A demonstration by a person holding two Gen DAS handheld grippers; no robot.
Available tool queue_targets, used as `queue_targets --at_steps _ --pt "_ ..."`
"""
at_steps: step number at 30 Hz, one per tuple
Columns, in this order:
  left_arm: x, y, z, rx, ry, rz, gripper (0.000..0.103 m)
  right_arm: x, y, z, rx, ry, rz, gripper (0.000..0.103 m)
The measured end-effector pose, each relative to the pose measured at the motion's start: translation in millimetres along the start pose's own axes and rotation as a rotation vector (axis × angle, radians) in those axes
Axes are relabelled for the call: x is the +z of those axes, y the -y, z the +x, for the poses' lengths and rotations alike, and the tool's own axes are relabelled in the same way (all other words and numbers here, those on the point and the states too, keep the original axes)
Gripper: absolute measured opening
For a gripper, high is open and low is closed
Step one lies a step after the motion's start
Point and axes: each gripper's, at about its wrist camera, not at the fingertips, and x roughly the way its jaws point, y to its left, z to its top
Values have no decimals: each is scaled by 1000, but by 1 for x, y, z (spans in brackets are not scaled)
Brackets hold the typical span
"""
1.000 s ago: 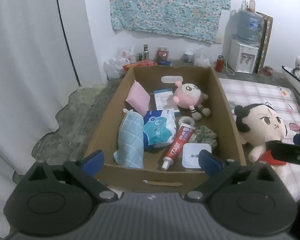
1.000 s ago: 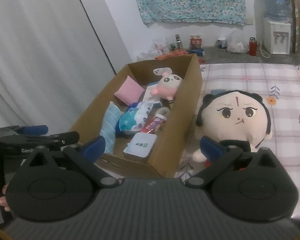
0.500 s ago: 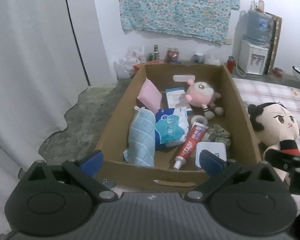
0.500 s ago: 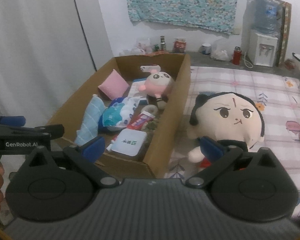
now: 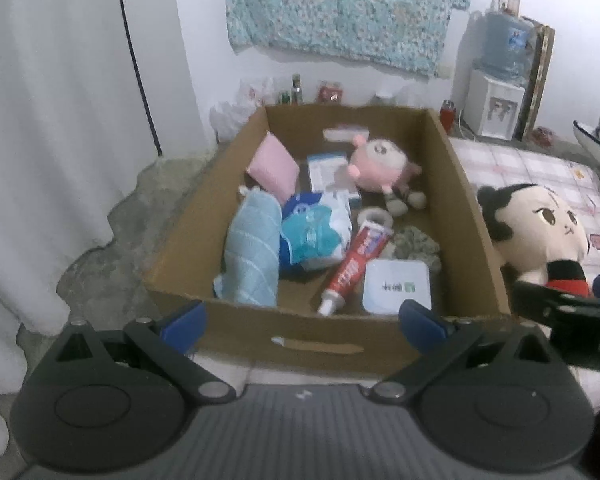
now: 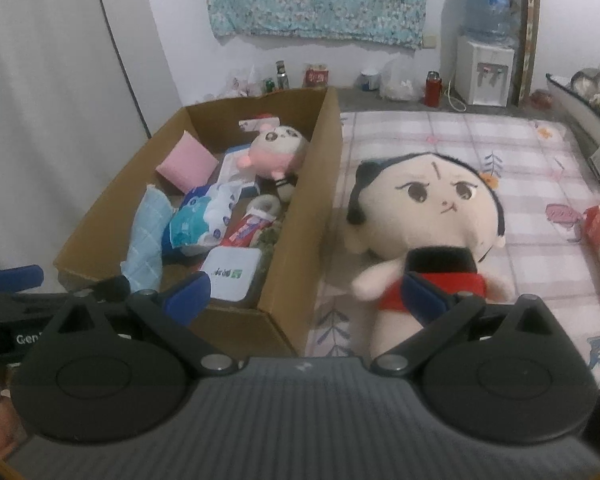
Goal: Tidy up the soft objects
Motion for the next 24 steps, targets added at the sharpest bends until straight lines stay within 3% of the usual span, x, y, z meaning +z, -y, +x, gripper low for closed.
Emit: queue_targets --at_steps 8,24 --pt "-6 -1 6 4 -54 -28 103 -7 0 10 6 -50 4 102" --pt "-4 4 4 18 -49 -13 103 -9 8 14 1 -77 9 102"
